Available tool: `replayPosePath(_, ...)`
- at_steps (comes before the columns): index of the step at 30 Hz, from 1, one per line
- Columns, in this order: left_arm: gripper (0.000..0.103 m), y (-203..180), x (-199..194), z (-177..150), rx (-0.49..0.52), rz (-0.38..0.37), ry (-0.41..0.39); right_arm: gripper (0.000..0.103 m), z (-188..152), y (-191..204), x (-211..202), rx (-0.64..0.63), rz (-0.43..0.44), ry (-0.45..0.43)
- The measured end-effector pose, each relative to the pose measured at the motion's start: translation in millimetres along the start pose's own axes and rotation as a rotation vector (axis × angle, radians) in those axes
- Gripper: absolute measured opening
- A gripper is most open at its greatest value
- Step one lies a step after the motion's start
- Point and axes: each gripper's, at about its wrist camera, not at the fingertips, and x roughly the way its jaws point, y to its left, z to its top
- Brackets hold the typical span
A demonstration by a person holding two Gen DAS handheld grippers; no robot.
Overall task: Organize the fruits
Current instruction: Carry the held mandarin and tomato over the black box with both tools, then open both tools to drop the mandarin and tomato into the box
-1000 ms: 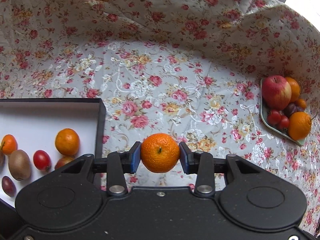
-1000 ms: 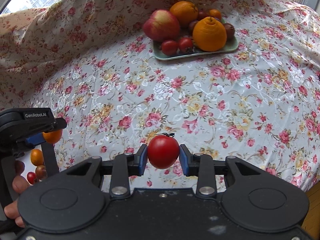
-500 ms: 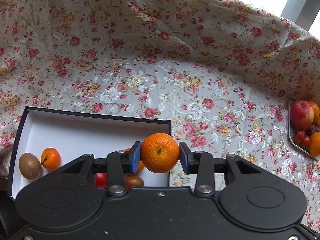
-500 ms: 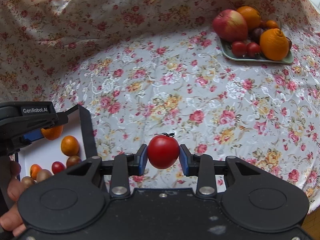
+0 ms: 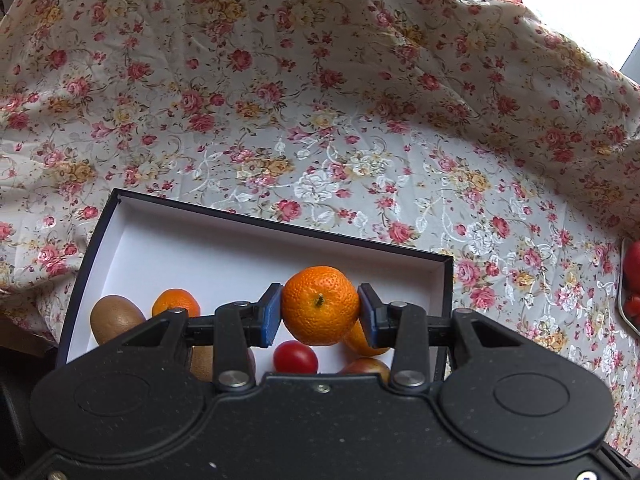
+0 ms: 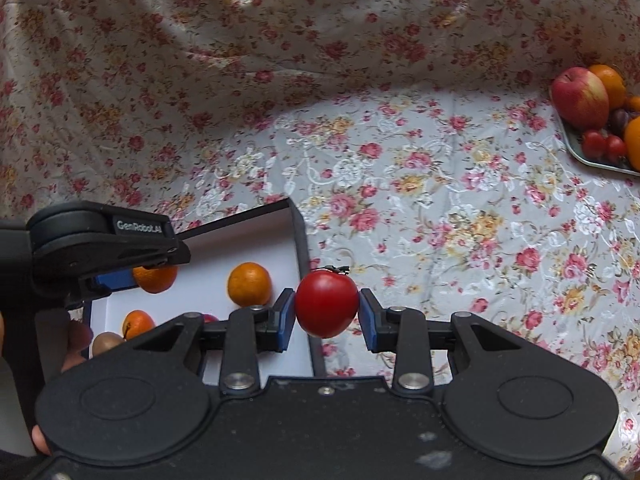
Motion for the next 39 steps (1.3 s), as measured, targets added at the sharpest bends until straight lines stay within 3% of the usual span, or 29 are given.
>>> replayPosePath(11,0.048,30.6,1.7,3.0,-0.034,0.018,0.008,0.037,-9.7,43.8,5.4,-0.104,0.165,0.024)
replayPosePath(19,0.052,35.9,0.9,2.3,-0.019,0.029,0.002,0.042,-11.8,49.5,3.3,-0.171,0.276,-0.009)
replayPosePath(21,0.057,36.2,-0.7,2.5,-0.015,0.036,-0.008,0.043,-10.7,48.7,5.6,-0.153,0.258,0.009)
replayPosePath(29,0.058,35.6,-0.6,1.2,-0.007,0.042,0.000,0.043,-12.4,43.9,14.9,-0.175,0.188,0.066)
replayPosePath(37,0.058,25.7,-6.4,-12.2,0.078,0.091,-0.018,0.043,-19.0,38.3,11.8,-0.231,0.129,0.046)
replayPosePath(39,0.058,26.0,-9.6,-17.4,0.090,0.096,-0.020,0.048,-20.6,36.6,11.2,-0.255,0.133,0.040)
